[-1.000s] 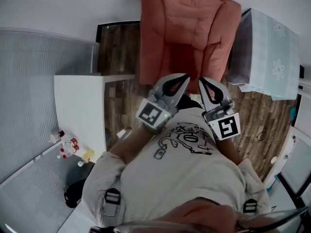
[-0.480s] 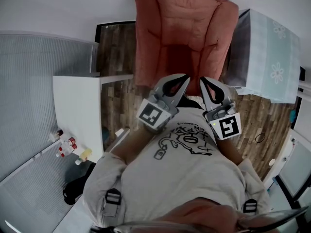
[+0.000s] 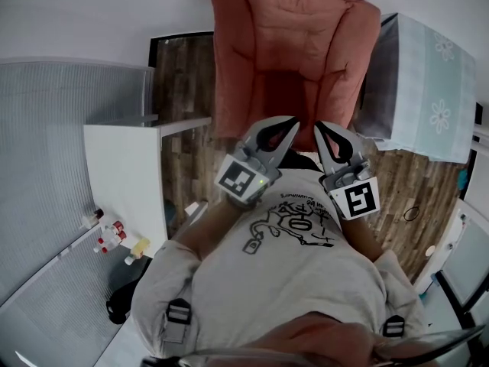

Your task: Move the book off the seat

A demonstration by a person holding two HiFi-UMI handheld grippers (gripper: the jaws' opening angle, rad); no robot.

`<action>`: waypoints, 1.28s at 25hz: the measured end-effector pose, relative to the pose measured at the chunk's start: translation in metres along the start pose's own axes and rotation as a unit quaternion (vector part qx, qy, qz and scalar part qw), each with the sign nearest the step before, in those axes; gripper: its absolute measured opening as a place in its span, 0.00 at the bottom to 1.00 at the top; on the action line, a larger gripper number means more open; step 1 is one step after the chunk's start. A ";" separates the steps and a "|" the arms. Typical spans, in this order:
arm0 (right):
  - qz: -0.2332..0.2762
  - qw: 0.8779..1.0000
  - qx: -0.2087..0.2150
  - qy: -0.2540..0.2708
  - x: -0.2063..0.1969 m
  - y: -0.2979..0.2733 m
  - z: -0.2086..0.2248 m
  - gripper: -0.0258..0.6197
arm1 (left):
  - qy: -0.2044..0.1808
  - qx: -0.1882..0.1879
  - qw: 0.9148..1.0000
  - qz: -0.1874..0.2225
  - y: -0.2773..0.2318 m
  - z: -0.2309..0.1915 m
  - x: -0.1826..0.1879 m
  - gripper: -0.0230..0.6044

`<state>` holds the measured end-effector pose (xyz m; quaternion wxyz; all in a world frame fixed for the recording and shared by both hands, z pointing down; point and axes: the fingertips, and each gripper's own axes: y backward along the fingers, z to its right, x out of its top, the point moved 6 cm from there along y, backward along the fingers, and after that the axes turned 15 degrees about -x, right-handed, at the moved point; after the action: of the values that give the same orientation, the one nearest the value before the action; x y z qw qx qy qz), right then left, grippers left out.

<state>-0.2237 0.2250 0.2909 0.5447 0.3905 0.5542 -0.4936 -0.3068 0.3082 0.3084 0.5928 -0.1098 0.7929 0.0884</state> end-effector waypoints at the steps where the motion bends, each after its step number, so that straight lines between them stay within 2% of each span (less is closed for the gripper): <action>1: -0.003 1.000 -0.002 -0.001 -0.002 -0.005 0.000 0.05 | 0.003 -0.002 1.000 -0.001 0.000 -0.006 -0.002 0.04; 11: -0.031 0.999 -0.018 0.003 -0.031 -0.057 -0.011 0.05 | 0.022 -0.023 0.999 -0.010 0.016 -0.063 -0.021 0.04; 16: -0.051 0.999 -0.010 0.003 -0.054 -0.076 -0.015 0.05 | 0.035 -0.022 0.999 -0.026 0.024 -0.087 -0.041 0.04; 27: -0.095 0.995 -0.016 -0.006 -0.130 -0.101 -0.012 0.10 | 0.061 -0.007 0.997 -0.051 0.038 -0.125 -0.110 0.04; 29: -0.105 0.994 -0.017 -0.007 -0.146 -0.105 -0.008 0.11 | 0.069 -0.005 0.996 -0.060 0.037 -0.132 -0.126 0.11; 32: -0.119 0.993 -0.017 -0.008 -0.173 -0.111 0.006 0.13 | 0.073 -0.003 0.995 -0.070 0.029 -0.145 -0.153 0.12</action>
<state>-0.3121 0.2142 0.4765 0.4927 0.3082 0.6009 -0.5487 -0.4066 0.3076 0.4961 0.5376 -0.1728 0.8243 0.0412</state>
